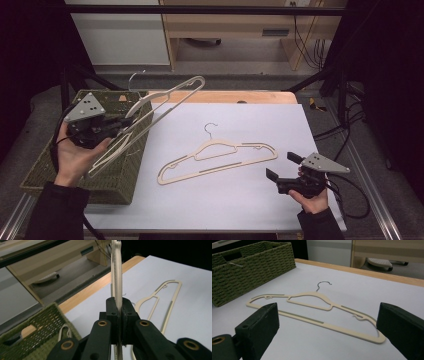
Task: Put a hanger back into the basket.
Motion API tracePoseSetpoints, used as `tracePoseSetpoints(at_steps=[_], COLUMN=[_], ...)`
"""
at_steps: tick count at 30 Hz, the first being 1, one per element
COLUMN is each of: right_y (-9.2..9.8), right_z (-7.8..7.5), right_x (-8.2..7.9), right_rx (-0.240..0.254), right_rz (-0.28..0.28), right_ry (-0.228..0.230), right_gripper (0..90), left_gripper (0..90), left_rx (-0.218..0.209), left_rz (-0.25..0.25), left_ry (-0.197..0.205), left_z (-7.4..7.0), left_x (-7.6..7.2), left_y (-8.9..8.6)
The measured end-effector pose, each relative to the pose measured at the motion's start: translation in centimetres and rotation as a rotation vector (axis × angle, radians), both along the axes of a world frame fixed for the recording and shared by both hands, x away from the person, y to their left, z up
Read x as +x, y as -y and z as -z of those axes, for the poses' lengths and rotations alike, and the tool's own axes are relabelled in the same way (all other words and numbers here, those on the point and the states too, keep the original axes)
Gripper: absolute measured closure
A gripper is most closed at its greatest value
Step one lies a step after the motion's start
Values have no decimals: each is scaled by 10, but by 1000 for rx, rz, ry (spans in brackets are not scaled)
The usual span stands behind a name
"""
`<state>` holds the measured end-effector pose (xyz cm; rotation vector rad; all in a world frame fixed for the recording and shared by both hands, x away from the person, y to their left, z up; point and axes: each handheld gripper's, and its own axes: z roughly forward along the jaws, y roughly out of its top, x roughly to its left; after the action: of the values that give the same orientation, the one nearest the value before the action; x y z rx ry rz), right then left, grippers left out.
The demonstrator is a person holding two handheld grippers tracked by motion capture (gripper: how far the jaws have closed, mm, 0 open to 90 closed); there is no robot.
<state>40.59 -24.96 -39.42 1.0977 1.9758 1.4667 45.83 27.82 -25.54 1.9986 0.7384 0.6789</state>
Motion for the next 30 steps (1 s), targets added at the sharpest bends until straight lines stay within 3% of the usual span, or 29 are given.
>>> tracePoseSetpoints(at_steps=[4,9,14,21,30], right_y=[1,1,1,1,2], right_z=[0,1,1,1,0], right_x=[0,1,1,1,1], right_rx=[3,1,3,2,3], right_rz=[-1,1,0,-5,-4], right_ry=[-2,-5,-5,0,4], right_gripper=[49,49,49,46,44], left_gripper=[862,862,862,862,862], left_rx=[14,-5,34,18,40], left_rz=[-26,-39,-83,-136,-187], left_ry=[4,23,16,0,-18], left_z=[5,10,16,27,37], left_x=[5,9,12,18,19], left_y=[-22,-48,-69,-94,-117])
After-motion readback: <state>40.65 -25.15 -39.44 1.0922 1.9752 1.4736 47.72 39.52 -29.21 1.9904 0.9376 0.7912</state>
